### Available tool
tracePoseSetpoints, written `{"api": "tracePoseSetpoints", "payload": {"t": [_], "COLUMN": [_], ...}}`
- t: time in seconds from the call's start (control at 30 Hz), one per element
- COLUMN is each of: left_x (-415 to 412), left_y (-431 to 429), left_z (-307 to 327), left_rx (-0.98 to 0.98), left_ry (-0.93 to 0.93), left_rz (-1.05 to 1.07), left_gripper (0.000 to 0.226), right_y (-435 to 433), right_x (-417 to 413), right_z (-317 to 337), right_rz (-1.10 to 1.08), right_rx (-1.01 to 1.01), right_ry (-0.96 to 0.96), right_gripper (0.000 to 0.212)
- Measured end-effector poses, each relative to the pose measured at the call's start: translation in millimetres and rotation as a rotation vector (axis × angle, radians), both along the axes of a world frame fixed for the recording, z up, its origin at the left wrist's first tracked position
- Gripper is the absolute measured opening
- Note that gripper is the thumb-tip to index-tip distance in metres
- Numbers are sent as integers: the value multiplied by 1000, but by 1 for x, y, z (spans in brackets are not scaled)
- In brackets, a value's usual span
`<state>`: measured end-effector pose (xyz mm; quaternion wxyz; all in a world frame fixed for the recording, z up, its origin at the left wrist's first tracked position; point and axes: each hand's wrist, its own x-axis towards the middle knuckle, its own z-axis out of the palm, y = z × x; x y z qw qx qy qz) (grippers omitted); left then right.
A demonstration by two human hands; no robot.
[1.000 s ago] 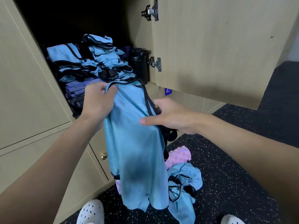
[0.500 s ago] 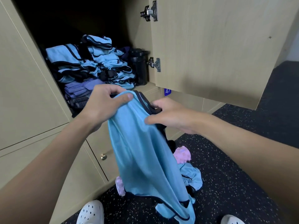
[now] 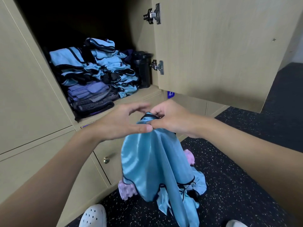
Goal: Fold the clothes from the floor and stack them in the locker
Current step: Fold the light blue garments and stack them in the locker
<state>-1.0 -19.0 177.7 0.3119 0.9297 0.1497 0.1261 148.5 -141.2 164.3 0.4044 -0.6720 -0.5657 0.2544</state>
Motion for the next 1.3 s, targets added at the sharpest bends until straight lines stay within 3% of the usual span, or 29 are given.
{"api": "tracePoseSetpoints", "payload": {"t": [0.07,0.13,0.3,0.43,0.47,0.53,0.63,0.67,0.77,0.83,0.97,1.03,1.1,1.23,1.3], "left_x": [0,-1,-3,-12,-14,-15,-11,-8,-2,-4,-19,-26,-30,-18,-10], "left_y": [1,3,12,33,35,30,1,-5,-10,-3,20,31,30,-2,-10], "left_z": [-1,-3,-7,-4,-4,-2,3,1,-5,-2,10,11,9,2,-7], "left_rx": [27,-3,279,479,468,250,-171,-204,-260,-253,131,212,156,-206,-278], "left_ry": [7,-5,-161,-130,-109,-117,3,44,24,-49,-195,-181,-117,31,71], "left_rz": [3,-3,104,399,427,305,17,-48,-105,-50,258,391,348,24,-96], "left_gripper": [27,2,10,16,13,17,61,59,23,17,7,5,16,71,59], "right_y": [-2,-4,-8,-13,-13,-12,-10,-9,-10,-12,-20,-23,-23,-20,-18], "right_x": [0,2,9,16,16,13,9,6,2,4,12,15,18,10,4], "right_z": [1,1,2,4,4,4,3,3,3,6,14,17,18,20,18], "right_rz": [2,3,4,-7,-12,-18,8,24,49,29,-1,-25,-37,12,42], "right_rx": [-5,-19,-58,-66,-60,-45,-32,-34,-30,-36,-81,-74,-47,-25,-21], "right_ry": [-8,-2,-21,-6,11,13,4,18,56,73,106,120,132,136,88], "right_gripper": [10,8,23,26,27,25,16,14,12,9,35,39,33,5,4]}}
